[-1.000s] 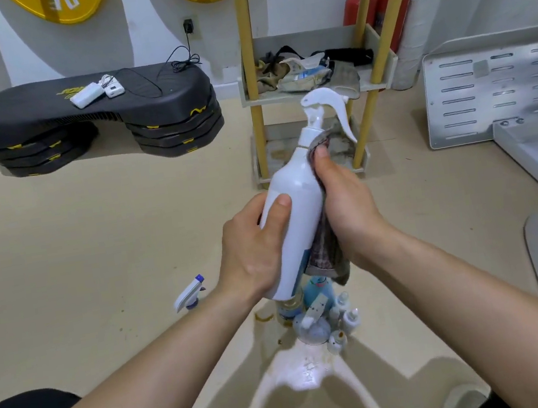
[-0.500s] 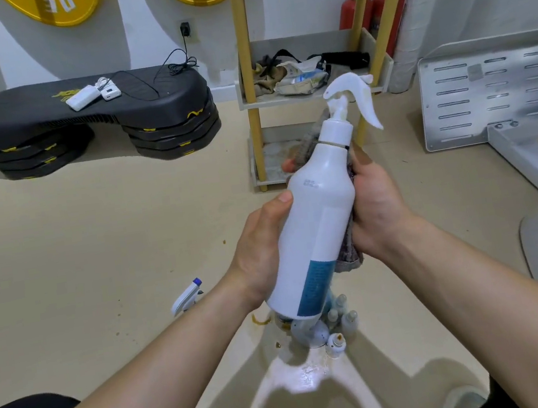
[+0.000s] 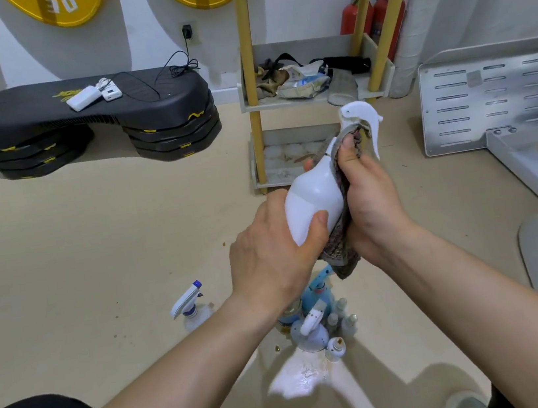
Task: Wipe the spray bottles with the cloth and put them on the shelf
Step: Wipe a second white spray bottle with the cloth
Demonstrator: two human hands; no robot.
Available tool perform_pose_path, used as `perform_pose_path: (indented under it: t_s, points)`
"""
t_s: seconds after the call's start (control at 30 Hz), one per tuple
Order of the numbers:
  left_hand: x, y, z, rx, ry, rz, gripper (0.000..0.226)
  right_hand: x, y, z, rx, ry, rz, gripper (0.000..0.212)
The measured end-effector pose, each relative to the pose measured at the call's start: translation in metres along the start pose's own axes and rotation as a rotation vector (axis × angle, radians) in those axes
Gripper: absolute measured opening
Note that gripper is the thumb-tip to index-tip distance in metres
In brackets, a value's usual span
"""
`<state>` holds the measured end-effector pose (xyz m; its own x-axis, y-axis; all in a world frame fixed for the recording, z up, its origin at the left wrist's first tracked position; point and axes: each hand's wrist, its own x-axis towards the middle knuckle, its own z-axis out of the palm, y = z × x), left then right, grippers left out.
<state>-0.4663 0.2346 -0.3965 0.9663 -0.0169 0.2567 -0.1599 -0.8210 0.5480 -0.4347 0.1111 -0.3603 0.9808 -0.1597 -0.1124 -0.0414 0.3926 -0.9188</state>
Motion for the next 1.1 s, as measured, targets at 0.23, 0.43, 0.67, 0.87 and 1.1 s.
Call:
perform_pose_path:
  t_s: [0.23,0.43,0.67,0.87,1.1]
  points:
    - [0.002,-0.004,0.001,-0.029,-0.067,-0.033,0.056,-0.003,0.016,-0.001,-0.154,0.077,-0.047,0.033]
    - [0.012,-0.014,0.000,-0.370,-0.143,-0.139,0.044,-0.012,0.031,-0.002,-0.291,0.039,-0.029,0.031]
    - [0.024,-0.011,-0.003,-0.986,-0.056,-0.419,0.066,-0.042,0.065,0.005,-0.623,-0.216,-0.259,0.068]
    - [0.035,-0.030,-0.013,-1.525,-0.139,-0.631,0.091,-0.078,0.077,0.008,-1.012,-0.346,-0.393,0.060]
    - [0.027,-0.021,0.000,-1.249,-0.167,-0.508,0.064,-0.034,0.047,0.014,-0.691,-0.206,-0.298,0.065]
